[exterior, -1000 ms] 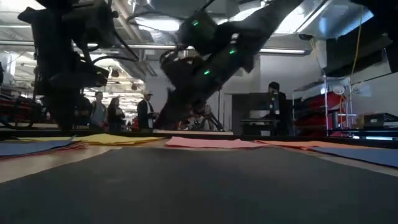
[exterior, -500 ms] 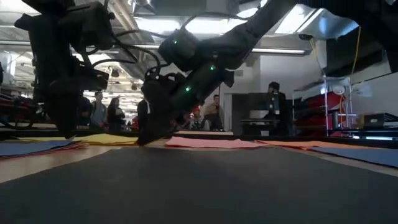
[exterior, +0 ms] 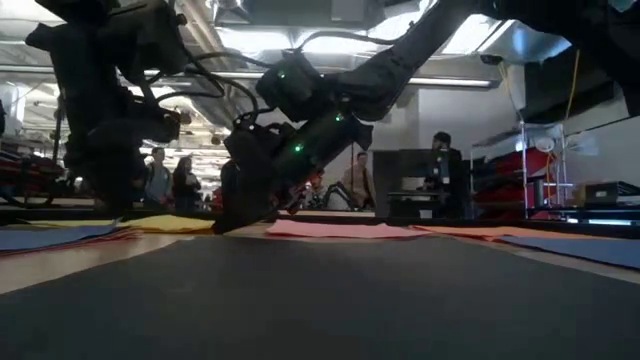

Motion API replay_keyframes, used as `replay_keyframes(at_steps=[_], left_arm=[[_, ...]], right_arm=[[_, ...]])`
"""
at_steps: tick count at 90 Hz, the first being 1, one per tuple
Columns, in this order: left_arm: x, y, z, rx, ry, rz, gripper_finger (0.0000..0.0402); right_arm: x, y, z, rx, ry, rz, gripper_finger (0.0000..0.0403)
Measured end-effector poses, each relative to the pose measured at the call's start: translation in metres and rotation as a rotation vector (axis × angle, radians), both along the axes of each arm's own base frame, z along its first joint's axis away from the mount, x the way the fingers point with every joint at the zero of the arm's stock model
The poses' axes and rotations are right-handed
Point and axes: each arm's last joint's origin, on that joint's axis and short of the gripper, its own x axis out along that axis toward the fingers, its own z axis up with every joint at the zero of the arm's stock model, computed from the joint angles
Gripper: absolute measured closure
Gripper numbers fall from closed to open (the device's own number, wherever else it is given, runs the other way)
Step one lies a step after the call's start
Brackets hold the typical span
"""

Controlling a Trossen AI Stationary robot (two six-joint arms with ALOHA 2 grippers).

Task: Organize paper
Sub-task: Stack the yellow paper on the top of the yellow paper

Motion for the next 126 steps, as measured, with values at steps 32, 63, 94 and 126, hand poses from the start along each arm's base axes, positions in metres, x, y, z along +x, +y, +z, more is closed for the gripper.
replay_keyframes(at_steps=[32, 63, 94, 126], left_arm=[[0.009, -0.001, 0.003, 0.001, -0.094, -0.023, 0.0401], [0.006, -0.016, 0.019, 0.081, -0.241, -0.013, 0.0401], [-0.008, -0.041, 0.046, 0.194, -0.477, -0.005, 0.0401], [-0.011, -0.048, 0.048, 0.227, -0.512, -0.014, 0.0401]], right_arm=[[0.003, 0.000, -0.011, 0.072, -0.018, 0.007, 0.0403], [-0.005, -0.001, 0.010, 0.082, 0.026, 0.048, 0.0403], [-0.015, -0.053, 0.046, -0.013, -0.021, -0.078, 0.0403], [-0.010, -0.093, 0.037, -0.046, 0.017, -0.234, 0.0403]])
